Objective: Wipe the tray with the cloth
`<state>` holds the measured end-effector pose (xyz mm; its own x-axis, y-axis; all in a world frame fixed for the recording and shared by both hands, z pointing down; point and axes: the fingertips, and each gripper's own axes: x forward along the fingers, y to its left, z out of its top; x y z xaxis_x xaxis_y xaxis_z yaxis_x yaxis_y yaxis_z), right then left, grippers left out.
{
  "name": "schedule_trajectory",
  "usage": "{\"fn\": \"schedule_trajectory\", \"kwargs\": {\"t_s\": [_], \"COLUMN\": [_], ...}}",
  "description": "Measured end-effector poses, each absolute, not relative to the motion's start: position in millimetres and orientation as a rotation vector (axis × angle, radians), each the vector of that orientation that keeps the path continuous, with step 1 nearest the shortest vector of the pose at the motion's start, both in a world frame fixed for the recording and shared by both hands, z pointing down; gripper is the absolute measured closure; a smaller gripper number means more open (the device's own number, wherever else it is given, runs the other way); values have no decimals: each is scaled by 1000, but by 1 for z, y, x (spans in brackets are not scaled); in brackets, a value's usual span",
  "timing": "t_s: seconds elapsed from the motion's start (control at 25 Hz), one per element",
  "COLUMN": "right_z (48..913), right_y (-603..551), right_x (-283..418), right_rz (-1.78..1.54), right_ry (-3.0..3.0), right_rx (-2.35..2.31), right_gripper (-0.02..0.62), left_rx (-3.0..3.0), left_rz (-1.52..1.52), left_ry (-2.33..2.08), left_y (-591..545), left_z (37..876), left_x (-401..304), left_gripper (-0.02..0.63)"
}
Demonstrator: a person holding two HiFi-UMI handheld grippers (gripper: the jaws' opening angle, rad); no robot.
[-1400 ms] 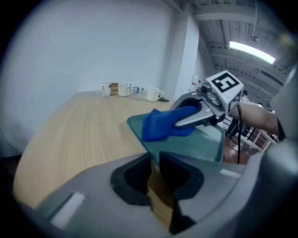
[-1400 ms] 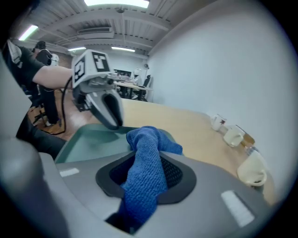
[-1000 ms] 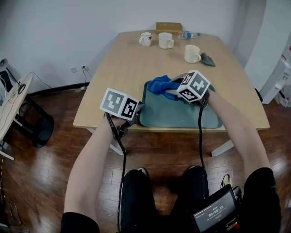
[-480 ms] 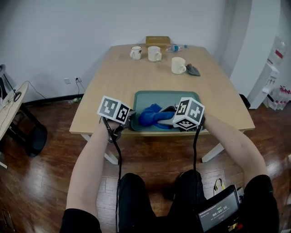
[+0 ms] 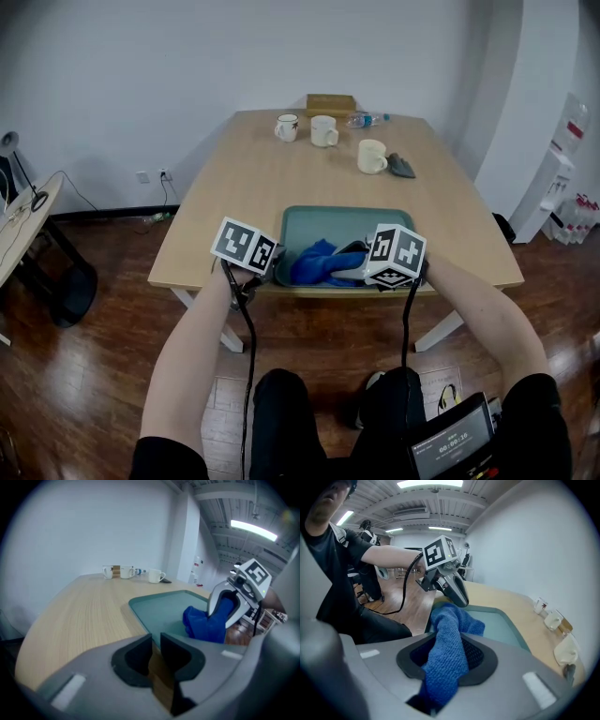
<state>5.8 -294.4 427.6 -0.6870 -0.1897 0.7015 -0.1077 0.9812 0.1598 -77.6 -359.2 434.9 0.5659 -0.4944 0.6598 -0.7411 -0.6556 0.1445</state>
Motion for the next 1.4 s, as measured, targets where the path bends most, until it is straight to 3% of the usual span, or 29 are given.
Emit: {"fn": "schedule_trajectory", "kwargs": {"t_s": [0.64, 1.4], "right_z": [423, 437], "right_y": [-446, -291], "right_x": [79, 69], "right_rz": [-143, -217], "right_ry": [-2165, -2219], "right_rx": [643, 281], "right_gripper": [483, 483], "left_rx": [2424, 2417], "left_rz": [835, 844], "left_ry": [-1008, -1063], "left_y": [-358, -362], "left_z": [430, 436], "left_x": [-79, -80], "left_gripper": [549, 548]}}
